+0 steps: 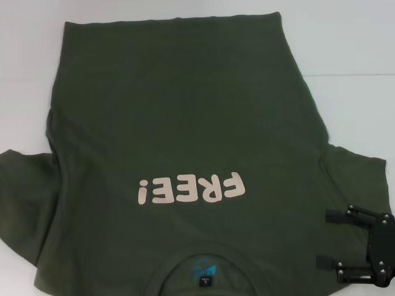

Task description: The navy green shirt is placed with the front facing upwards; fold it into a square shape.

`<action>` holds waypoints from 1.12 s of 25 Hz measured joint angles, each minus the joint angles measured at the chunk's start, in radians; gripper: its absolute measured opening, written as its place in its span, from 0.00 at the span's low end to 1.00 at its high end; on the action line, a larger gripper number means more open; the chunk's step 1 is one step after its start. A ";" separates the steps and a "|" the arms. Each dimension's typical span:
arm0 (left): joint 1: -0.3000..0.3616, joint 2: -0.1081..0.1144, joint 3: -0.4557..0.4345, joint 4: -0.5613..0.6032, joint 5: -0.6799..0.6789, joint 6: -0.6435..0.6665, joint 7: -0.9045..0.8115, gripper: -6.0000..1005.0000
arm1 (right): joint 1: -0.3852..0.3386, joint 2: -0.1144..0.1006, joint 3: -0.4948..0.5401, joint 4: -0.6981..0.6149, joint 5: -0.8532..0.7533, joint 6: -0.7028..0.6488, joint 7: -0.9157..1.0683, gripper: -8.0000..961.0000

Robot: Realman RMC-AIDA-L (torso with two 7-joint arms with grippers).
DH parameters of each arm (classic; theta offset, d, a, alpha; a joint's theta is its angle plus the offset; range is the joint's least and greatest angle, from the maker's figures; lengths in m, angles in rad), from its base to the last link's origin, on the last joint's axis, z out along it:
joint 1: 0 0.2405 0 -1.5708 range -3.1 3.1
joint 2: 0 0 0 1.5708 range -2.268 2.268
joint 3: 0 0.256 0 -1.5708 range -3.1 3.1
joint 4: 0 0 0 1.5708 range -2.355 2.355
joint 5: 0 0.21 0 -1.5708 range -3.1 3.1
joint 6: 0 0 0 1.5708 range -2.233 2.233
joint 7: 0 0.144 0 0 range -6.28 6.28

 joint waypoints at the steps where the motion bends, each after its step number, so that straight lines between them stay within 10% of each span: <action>1: -0.001 0.000 -0.001 0.005 -0.001 0.001 0.000 0.06 | 0.000 0.000 0.000 0.000 0.001 0.000 0.000 0.98; 21: -0.042 0.004 -0.021 0.028 -0.157 0.114 -0.022 0.06 | -0.001 0.002 0.000 0.001 0.002 0.003 -0.001 0.98; 28: -0.075 -0.056 -0.013 0.026 -0.178 0.127 -0.028 0.06 | -0.003 0.003 0.000 0.001 0.002 0.009 -0.004 0.98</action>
